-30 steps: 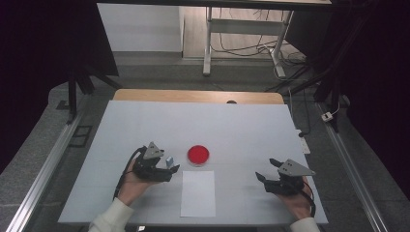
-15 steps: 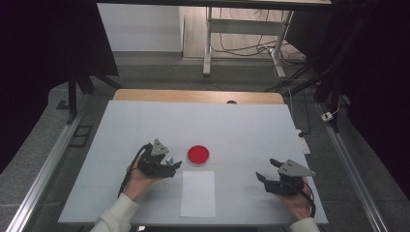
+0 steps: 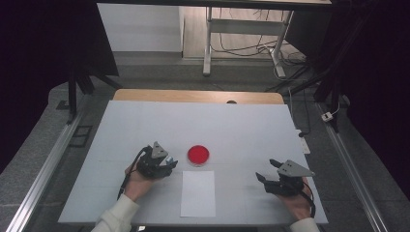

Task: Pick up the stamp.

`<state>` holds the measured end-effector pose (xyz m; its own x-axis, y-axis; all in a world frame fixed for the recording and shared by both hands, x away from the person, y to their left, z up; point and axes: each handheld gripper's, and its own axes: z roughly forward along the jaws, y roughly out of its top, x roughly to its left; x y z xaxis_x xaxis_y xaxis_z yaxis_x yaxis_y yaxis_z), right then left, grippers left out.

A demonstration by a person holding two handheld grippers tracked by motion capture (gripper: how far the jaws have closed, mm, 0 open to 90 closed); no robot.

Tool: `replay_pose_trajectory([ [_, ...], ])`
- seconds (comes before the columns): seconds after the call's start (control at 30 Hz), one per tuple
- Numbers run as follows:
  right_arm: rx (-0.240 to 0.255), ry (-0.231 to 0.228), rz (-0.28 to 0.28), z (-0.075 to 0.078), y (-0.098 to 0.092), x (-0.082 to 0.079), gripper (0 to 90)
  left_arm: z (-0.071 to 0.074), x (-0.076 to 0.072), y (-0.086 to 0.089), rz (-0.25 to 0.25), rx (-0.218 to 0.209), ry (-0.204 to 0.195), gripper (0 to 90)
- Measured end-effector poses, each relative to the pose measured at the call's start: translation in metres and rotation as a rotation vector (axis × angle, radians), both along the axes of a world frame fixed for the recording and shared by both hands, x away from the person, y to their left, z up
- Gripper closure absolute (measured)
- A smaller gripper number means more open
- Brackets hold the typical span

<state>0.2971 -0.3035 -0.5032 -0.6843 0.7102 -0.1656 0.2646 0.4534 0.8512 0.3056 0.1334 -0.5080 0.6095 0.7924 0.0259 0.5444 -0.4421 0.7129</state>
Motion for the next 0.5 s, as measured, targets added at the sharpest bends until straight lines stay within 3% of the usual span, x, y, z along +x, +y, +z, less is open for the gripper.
replay_pose_trajectory([
  [0.3,-0.006,0.0,-0.003,0.0002,0.0,-0.0004,26.2,-0.0008,-0.0019,0.0011,-0.012,0.008,0.005,64.3],
  [0.33,-0.007,0.002,-0.004,0.0,0.0002,-0.0004,26.2,-0.001,-0.0017,0.0013,-0.01,0.012,0.006,71.2],
  [0.5,-0.01,0.001,-0.004,-0.0002,0.0003,-0.0006,26.3,-0.0013,-0.0011,0.0029,-0.017,-0.004,0.018,74.9],
])
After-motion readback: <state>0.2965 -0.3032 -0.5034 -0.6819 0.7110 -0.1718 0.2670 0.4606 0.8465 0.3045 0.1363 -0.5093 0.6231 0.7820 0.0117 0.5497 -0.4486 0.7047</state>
